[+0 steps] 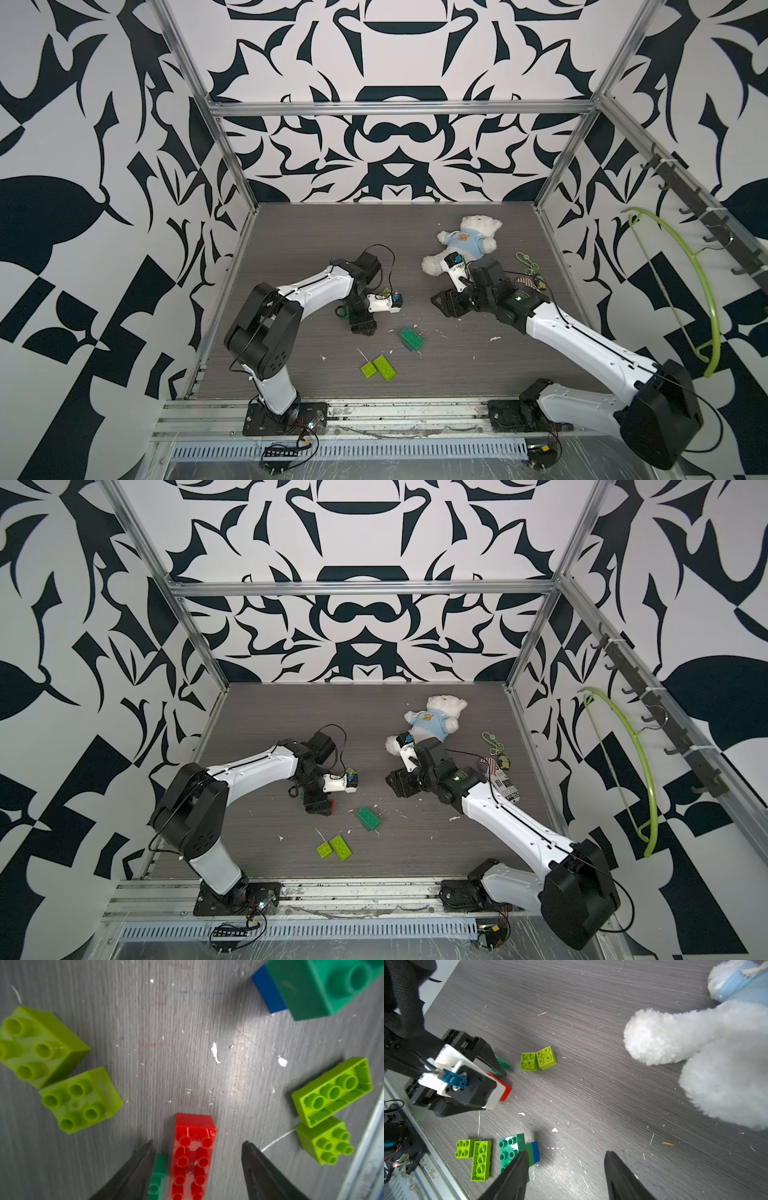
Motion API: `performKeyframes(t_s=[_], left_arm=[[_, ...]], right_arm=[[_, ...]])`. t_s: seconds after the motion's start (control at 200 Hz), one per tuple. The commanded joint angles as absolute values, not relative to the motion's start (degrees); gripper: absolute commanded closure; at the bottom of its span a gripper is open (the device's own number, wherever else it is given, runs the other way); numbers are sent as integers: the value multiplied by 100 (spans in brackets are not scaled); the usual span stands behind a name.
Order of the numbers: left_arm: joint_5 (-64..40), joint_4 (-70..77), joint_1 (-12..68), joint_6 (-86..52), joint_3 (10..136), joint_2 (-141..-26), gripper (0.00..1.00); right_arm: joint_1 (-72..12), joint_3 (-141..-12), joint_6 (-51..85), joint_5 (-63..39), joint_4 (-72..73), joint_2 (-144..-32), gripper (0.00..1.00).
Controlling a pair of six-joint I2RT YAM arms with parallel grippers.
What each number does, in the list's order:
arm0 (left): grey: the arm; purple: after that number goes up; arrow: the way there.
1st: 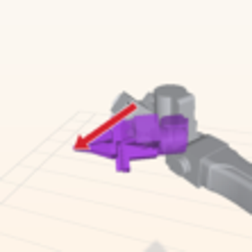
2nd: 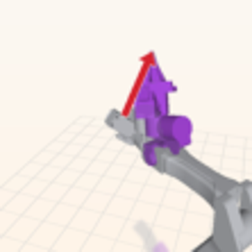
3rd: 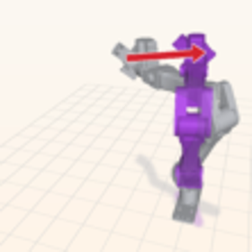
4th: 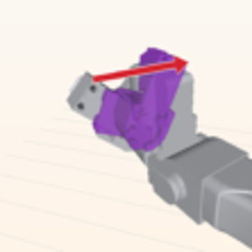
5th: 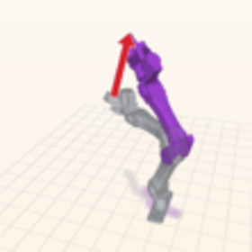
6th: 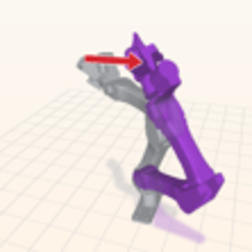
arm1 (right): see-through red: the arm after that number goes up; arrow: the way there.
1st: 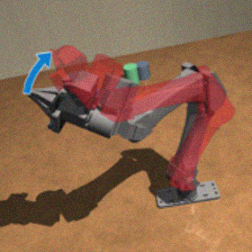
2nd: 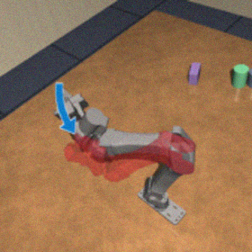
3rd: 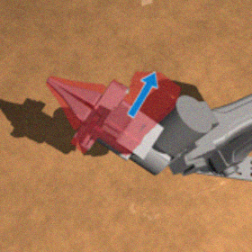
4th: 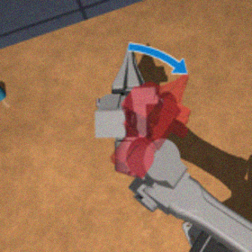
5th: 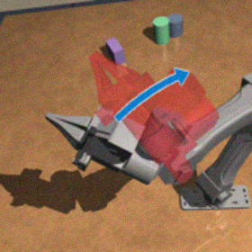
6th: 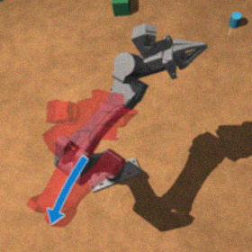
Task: Assemble a carrot with lego
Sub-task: Pick up the lego brick from the center of the board.
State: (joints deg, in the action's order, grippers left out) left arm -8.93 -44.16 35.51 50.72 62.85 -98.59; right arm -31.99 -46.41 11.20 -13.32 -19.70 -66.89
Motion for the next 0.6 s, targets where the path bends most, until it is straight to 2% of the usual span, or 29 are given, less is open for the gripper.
performKeyframes(t_s=[0.0,0.32,0.595], left_arm=[[-805,-4149,3586,5421,6116,-9894,29],[-373,-4246,3700,5542,5967,-10005,31],[-271,-4057,3711,5520,5599,-9699,44]], right_arm=[[-3197,-4656,1064,-1386,-1846,-6630,37],[-3197,-4649,1055,-1399,-1863,-6653,38],[-3199,-4670,1045,-1432,-1895,-6791,38]])
